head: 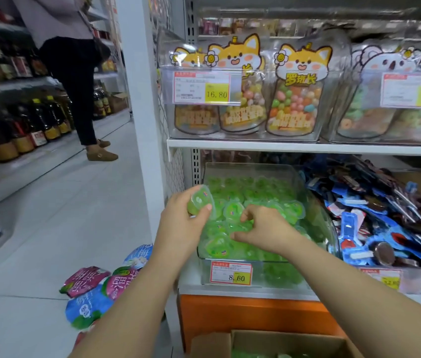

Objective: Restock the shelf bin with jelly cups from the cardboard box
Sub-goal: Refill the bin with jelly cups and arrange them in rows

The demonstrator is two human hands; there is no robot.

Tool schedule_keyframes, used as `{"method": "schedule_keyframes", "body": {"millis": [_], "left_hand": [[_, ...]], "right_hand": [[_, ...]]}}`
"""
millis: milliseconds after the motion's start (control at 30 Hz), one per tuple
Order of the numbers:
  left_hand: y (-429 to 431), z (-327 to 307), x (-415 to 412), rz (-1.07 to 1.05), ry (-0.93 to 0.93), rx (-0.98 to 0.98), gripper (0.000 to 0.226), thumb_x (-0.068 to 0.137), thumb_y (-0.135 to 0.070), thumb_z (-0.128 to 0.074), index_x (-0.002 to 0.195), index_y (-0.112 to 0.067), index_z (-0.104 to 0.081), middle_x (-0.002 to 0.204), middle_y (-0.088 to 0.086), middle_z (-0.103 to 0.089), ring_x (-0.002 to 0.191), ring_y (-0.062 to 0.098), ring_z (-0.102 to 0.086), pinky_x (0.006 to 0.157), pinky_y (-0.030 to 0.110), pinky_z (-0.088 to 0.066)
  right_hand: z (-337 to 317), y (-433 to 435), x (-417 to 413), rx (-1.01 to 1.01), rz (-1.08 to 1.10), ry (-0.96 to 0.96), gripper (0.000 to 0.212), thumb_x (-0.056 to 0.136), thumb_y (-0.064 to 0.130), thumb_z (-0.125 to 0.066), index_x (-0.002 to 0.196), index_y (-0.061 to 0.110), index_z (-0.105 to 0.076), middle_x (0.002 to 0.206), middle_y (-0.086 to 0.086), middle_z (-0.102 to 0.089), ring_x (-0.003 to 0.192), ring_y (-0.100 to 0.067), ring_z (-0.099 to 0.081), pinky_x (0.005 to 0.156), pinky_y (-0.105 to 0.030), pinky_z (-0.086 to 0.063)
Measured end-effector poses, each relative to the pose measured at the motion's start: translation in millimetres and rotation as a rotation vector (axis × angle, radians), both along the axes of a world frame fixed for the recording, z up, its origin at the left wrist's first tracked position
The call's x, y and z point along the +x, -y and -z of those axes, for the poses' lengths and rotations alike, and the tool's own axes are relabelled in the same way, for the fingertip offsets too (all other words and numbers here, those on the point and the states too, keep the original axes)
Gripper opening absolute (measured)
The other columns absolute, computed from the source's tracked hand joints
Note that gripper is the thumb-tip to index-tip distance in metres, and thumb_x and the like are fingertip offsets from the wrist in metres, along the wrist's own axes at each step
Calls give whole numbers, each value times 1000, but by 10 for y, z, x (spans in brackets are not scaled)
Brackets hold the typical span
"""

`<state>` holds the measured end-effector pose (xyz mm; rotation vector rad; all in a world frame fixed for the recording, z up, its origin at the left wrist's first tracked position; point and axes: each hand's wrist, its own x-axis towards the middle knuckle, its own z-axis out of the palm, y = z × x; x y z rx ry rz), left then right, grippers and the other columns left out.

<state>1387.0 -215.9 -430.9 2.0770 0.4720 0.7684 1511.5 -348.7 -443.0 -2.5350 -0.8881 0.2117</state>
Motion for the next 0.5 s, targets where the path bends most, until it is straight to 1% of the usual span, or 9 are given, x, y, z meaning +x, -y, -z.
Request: {"method": "schedule_keyframes", "body": {"millis": [33,100,167,267,300,367,400,433,500], "left_hand": [[-18,11,3,-4,-4,-10,38,90,-27,-62,126,-35,-55,107,12,-61,67,10,-51,60,12,-38],[-43,19,13,-9,-6,-17,37,89,-27,-62,125,-35,-56,105,17,-62,60,4,-47,56,10,-37],[-43,11,24,-13,-2,-19,36,89,-27,-63,124,-34,-56,106,19,-63,60,4,-45,55,8,-37],[-25,5,35,2,-1,-27,37,89,-26,-63,125,-33,-55,108,21,-62,70,22,-55,55,7,-37],[-21,7,39,4,-6,-22,37,89,-26,-63,125,-33,-55,109,21,-62,70,21,-56,55,7,-37],[-20,4,47,4,-5,-14,37,89,-26,-63,124,-34,-55,108,20,-62,60,6,-48,54,8,-37],[-19,-3,52,4,-2,-13,36,89,-27,-63,124,-34,-55,107,19,-62,58,4,-46,54,9,-36],[-21,-1,59,5,3,-13,36,89,-28,-63,123,-35,-56,106,18,-62,60,5,-48,56,10,-36],[-19,17,77,10,10,-16,36,89,-28,-64,123,-34,-56,106,16,-62,78,22,-59,63,14,-38]], "right_hand": [[-7,-26,4,-4,10,-12,41,70,45,-77,94,21,-54,108,-2,-61,99,-21,-57,88,-32,-48],[-10,-62,15,3,22,-29,42,67,43,-79,91,20,-54,102,-1,-61,94,-20,-58,84,-32,-49],[0,-68,10,22,24,-30,40,66,41,-80,88,19,-54,95,0,-61,87,-19,-58,79,-31,-49],[37,-25,-12,85,27,12,39,65,39,-79,84,18,-52,87,-1,-61,80,-20,-57,73,-32,-48],[56,-4,-19,113,34,28,39,65,40,-79,84,18,-52,86,-1,-61,79,-20,-58,71,-32,-48],[79,31,-27,157,66,66,40,65,41,-78,83,18,-50,82,-1,-60,75,-21,-58,68,-33,-47],[81,34,-20,164,85,97,40,65,41,-78,82,19,-49,78,0,-59,72,-21,-57,64,-32,-46],[77,31,-12,162,101,128,41,65,42,-77,80,19,-46,73,0,-57,69,-21,-56,60,-31,-44],[70,4,-1,140,121,167,43,66,45,-76,77,20,-42,67,2,-53,65,-20,-53,53,-29,-39]]}}
